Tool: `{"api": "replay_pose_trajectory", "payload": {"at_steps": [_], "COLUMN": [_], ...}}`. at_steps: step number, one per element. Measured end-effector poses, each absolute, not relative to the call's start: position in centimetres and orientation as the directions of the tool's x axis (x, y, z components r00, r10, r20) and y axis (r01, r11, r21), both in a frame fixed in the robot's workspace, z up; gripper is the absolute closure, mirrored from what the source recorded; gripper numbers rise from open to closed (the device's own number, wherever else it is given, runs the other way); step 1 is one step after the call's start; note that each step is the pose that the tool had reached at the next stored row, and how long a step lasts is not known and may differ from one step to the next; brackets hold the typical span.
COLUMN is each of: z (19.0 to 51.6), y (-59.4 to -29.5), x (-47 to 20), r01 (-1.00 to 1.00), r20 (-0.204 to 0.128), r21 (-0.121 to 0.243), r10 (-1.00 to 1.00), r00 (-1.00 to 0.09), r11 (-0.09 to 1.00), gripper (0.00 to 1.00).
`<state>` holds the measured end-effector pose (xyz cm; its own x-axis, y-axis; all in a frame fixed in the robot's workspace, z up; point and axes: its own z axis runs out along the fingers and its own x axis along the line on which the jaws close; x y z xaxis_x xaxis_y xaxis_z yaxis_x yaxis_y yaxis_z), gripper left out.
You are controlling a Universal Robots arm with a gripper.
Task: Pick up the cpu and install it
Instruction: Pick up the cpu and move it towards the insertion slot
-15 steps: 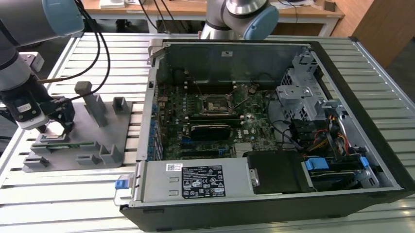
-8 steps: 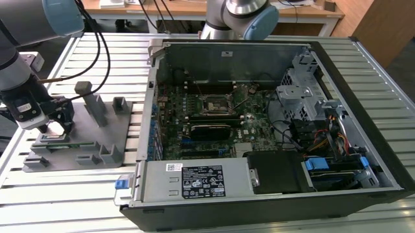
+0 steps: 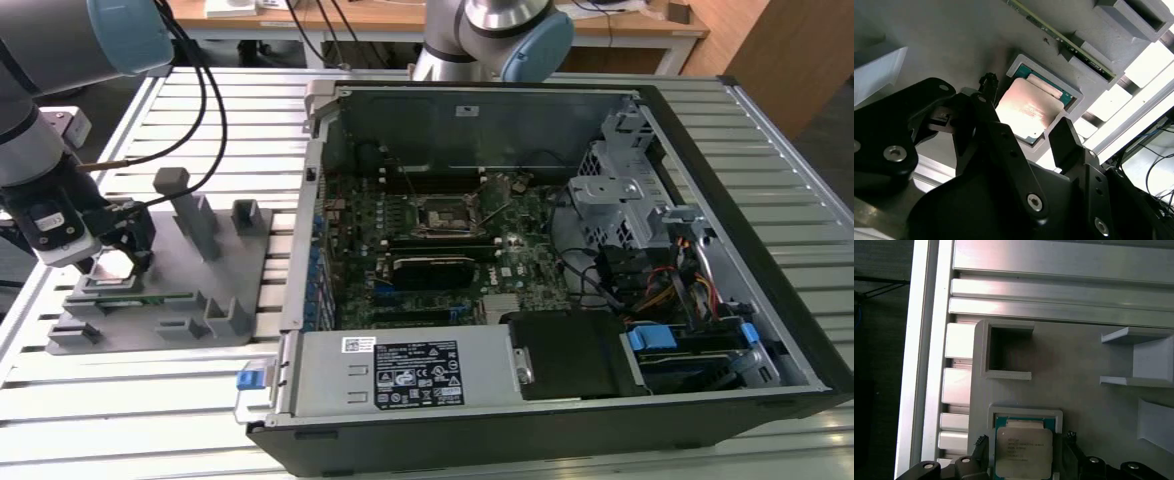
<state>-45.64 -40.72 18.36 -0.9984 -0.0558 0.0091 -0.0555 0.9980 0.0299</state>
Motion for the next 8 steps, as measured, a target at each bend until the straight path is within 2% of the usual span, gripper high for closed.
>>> {"api": "replay_pose_trajectory", "payload": {"at_steps": [6, 7, 8], "z": [18.36, 18.37, 18.36], "y": [-40.70, -40.70, -40.70], "x": [-45.64, -45.64, -45.64], "r01": [-0.056, -0.056, -0.056], "r20": [0.009, 0.009, 0.009], "r21": [0.030, 0.030, 0.030], "r10": [-0.056, -0.056, -0.056], "r00": [-0.998, -0.998, -0.998], "r11": [0.998, 0.998, 0.998], "gripper": [0.32, 0.33, 0.39]}}
